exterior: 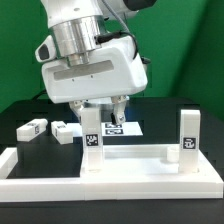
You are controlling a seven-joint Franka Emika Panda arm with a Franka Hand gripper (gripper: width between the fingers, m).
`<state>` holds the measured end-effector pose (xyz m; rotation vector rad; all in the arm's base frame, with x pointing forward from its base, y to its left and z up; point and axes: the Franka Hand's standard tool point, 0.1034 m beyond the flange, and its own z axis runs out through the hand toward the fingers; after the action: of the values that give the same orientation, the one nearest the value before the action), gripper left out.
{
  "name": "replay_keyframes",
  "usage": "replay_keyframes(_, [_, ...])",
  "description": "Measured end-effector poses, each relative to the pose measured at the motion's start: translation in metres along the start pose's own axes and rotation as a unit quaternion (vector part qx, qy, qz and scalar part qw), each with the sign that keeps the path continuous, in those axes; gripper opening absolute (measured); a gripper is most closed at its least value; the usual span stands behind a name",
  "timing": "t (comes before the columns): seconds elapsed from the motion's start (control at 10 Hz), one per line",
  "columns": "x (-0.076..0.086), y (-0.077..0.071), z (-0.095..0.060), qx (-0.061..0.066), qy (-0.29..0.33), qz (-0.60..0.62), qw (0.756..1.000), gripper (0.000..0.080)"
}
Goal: Assemble desk
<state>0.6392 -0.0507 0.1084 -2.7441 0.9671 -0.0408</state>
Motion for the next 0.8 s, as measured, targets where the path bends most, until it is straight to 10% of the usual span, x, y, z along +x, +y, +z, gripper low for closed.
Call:
replay_keyframes(0.3, [0.0094,0.0062,-0.0069,-0.035,0.007,-0.193,0.98,0.0649])
replay_keyframes(0.6, [0.0086,0.0064,-0.0059,-0.034,0.007,-0.165,0.986,0.0638])
replay_keyframes(0.8, [0.0083,0.0067,-0.0055,-0.034,0.009,-0.092,0.995,0.0336])
